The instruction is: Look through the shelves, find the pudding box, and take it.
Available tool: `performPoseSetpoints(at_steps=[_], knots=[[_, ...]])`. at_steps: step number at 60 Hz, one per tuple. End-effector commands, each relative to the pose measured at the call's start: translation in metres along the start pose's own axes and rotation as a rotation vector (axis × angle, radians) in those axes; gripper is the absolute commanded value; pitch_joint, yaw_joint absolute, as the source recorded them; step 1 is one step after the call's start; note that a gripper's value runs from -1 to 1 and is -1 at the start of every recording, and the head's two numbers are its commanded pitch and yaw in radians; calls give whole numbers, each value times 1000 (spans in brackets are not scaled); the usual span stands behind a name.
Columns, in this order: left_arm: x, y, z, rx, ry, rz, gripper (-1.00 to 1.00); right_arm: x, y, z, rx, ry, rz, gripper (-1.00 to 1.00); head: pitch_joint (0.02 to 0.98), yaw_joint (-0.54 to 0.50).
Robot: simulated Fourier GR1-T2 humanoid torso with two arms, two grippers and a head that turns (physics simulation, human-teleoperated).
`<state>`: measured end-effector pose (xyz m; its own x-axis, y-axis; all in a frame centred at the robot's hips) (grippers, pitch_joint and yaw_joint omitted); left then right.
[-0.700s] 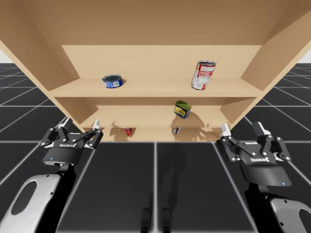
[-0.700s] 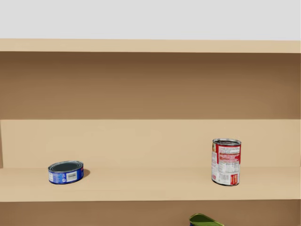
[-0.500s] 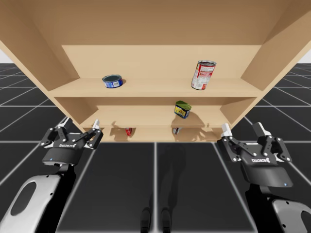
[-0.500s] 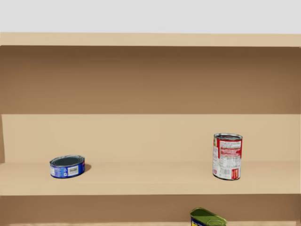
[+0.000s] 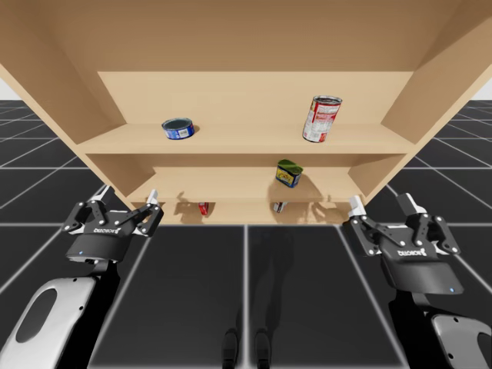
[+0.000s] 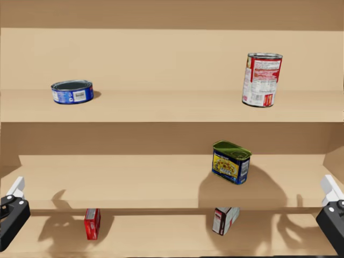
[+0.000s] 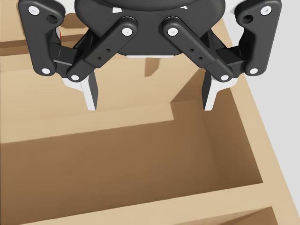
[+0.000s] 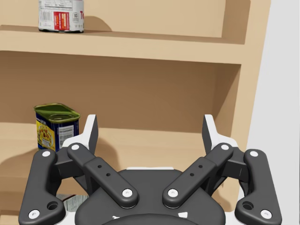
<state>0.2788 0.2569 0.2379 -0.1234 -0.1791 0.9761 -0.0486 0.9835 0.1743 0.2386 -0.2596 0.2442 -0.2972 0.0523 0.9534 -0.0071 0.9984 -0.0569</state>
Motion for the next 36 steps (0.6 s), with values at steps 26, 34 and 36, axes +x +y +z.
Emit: performPoseSetpoints(at_steps=[26,34,36], knots=[[2,-7,3,-26,-11,-12,-1000,-5,3,0,22,24,33,-1000,699,-193],[2,-7,3,-26,-8,-10,-1000,-3,4,0,35,29,5,-1000,701,-208],[2,-7,2,-25,-7,-9,-1000,-4,5,1,39,31,-9,-1000,701,-209]])
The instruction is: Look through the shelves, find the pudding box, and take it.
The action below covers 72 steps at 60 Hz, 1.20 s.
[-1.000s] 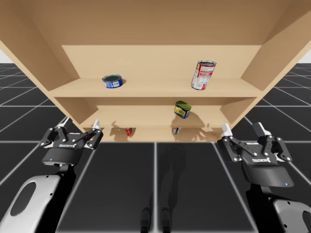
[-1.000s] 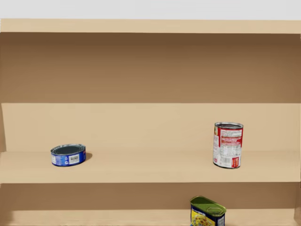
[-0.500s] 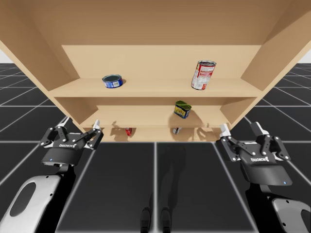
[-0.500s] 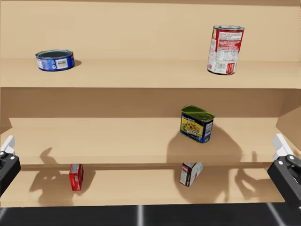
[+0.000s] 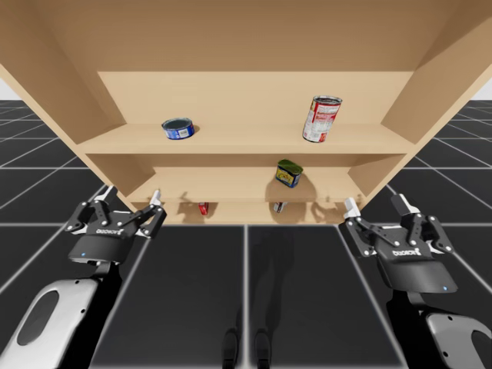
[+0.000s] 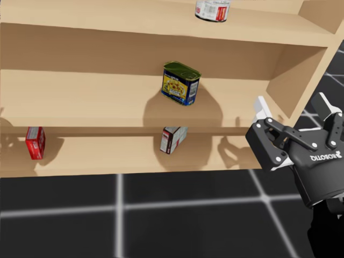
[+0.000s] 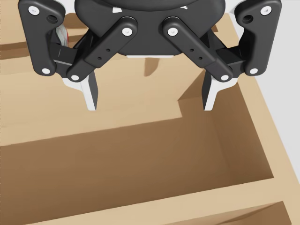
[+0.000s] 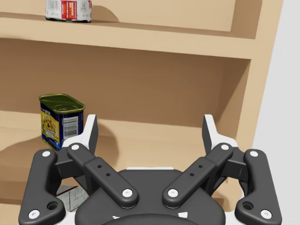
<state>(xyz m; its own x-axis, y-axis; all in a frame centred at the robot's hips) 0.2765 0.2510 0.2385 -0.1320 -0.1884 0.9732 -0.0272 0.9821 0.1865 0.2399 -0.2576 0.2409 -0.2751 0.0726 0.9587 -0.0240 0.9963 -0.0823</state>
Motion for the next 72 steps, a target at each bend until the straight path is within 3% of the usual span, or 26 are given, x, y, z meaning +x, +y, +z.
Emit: performPoseSetpoints(at_steps=[1,7,11,13,20,22,26,28,32,42,63,72], knots=[[0,-2,0,-1,3,2,-1000,-1,4,1,14,9,-32,-1000,701,-209],[0,-2,1,-3,11,5,-1000,-3,12,5,17,19,-57,-1000,698,-207],[0,-2,1,-4,13,9,-1000,-3,17,9,26,18,-56,-1000,702,-204],[0,-2,1,-5,14,10,-1000,-3,21,12,58,34,-87,-1000,705,-202],[0,-2,0,-5,16,14,-1000,-5,31,21,120,76,-104,-1000,710,-196],[0,-2,0,-5,16,13,-1000,-9,34,24,149,106,-135,-1000,712,-195],[0,-2,0,-6,16,13,-1000,-18,38,28,170,137,-147,-1000,713,-195],[0,-3,1,-7,16,12,-1000,-27,39,31,184,158,-177,-1000,715,-193],[-1,-3,0,-8,16,9,-1000,-41,41,35,193,183,-160,-1000,715,-193],[-1,-2,1,-10,17,9,-1000,-65,48,36,213,235,-189,-1000,718,-201],[-2,-1,0,-8,18,13,-1000,-95,59,8,234,283,-70,-1000,729,-217],[-2,-1,0,-7,17,14,-1000,-106,61,-13,257,310,-54,-1000,731,-220]])
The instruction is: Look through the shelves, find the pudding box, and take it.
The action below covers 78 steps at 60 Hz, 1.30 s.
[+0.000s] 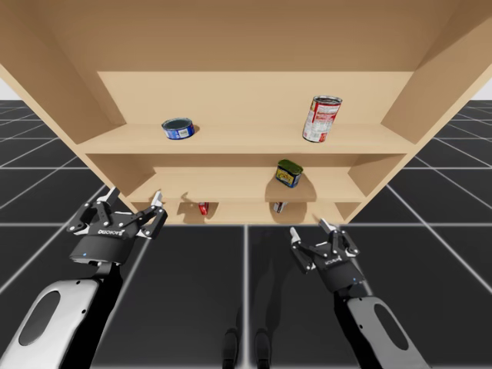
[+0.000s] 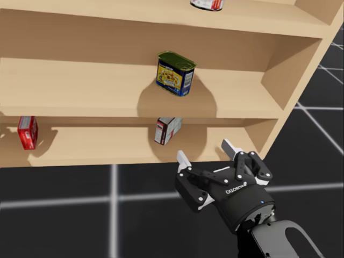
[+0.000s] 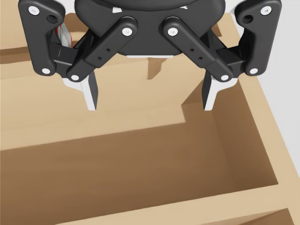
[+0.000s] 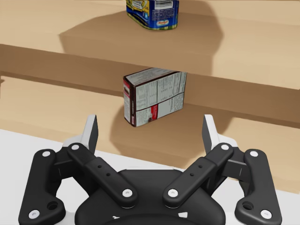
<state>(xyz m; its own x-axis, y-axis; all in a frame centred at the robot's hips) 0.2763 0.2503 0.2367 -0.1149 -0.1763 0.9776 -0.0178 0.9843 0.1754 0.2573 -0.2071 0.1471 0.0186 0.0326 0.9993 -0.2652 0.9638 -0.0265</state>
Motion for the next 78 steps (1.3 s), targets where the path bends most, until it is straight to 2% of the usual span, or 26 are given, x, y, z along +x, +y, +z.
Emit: performPoseSetpoints(at_steps=[1,3,5,10,15,18,32,36,38,48,51,69,72,78], knots=[[0,0,0,1,-1,2,-1000,-9,-3,-25,17,26,34,-1000,731,-220],[0,1,0,1,0,2,-1000,-12,-3,-31,22,35,44,-1000,732,-219],[0,1,0,1,0,2,-1000,-13,-3,-36,27,41,41,-1000,733,-220],[0,1,0,3,-1,3,-1000,-16,-4,-49,33,50,71,-1000,735,-221],[0,1,0,5,-1,4,-1000,-18,-5,-58,41,56,83,-1000,737,-221],[1,1,0,7,-2,5,-1000,-19,-7,-65,41,61,108,-1000,739,-221],[2,2,0,15,-8,8,-1000,-18,-13,-91,48,72,87,-1000,742,-223],[2,2,0,19,-10,9,-1000,-18,-15,-97,51,82,95,-1000,744,-222],[3,4,0,26,-14,8,-1000,-18,-15,-101,59,95,84,-1000,747,-221],[4,8,0,43,-22,18,-1000,-22,-16,-116,74,99,92,-1000,755,-218],[4,8,0,44,-24,18,-1000,-24,-17,-121,75,106,83,-1000,757,-218],[4,7,-1,43,-26,10,-1000,-32,-23,-146,50,127,84,-1000,770,-217],[4,7,-1,43,-26,9,-1000,-34,-24,-150,45,129,91,-1000,772,-216],[4,7,-1,43,-27,8,-1000,-37,-27,-158,36,142,84,-1000,775,-214]])
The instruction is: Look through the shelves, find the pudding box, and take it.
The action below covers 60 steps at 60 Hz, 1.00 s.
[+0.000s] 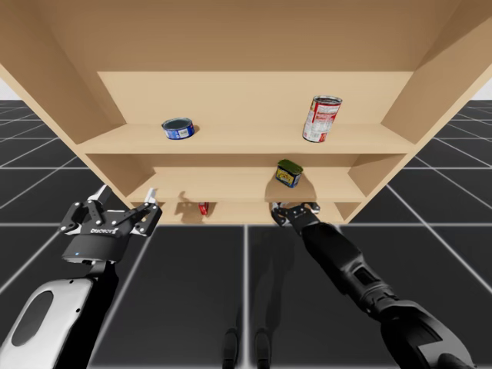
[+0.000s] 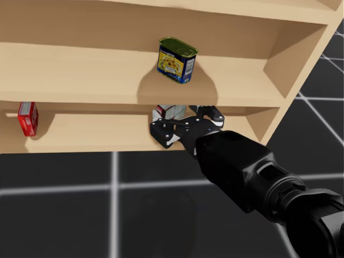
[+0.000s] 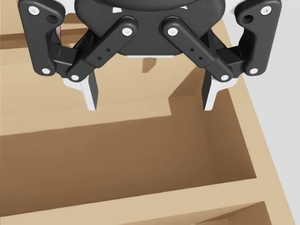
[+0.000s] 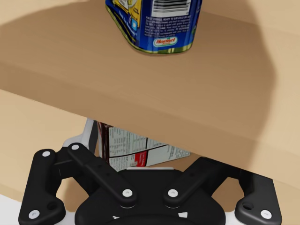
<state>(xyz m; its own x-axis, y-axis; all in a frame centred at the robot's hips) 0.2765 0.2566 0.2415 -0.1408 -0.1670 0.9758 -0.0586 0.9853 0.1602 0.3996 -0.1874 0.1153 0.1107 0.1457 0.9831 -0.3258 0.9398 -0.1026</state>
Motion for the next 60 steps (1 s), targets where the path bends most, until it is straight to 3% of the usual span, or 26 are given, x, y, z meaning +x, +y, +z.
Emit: performPoseSetpoints(at_steps=[1,26,32,40,45,46,47,48,49,50,60], knots=[[0,0,0,0,-1,-2,-1000,-8,-9,-16,-21,21,2,-1000,775,-214],[-1,-1,-1,-5,0,-7,-1000,-10,-15,-37,-65,55,-12,-1000,784,-208],[-1,-2,-1,-8,-1,-8,-1000,-10,-18,-46,-76,83,-30,-1000,783,-210],[-1,-3,-1,-11,-1,-10,-1000,-10,-18,-53,-76,108,-10,-1000,783,-210],[-1,-3,-2,-12,-3,-12,-1000,-11,-17,-52,-48,111,37,-1000,780,-210],[-1,-3,-1,-12,-3,-12,-1000,-12,-17,-52,-55,109,42,-937,780,-210],[-1,-3,-1,-12,-3,-13,-1000,-13,-16,-51,-56,110,50,-469,780,-210],[-1,-3,-1,-12,-3,-13,-1000,-13,-16,-51,-56,109,52,-211,780,-210],[-1,-3,-1,-13,-3,-13,-1000,-13,-16,-50,-57,104,58,754,780,-210],[-1,-3,-1,-13,-3,-13,-1000,-13,-16,-49,-54,101,52,995,779,-210],[-1,-4,-1,-14,-4,-14,-1000,-12,-20,-39,-79,64,64,1000,775,-213]])
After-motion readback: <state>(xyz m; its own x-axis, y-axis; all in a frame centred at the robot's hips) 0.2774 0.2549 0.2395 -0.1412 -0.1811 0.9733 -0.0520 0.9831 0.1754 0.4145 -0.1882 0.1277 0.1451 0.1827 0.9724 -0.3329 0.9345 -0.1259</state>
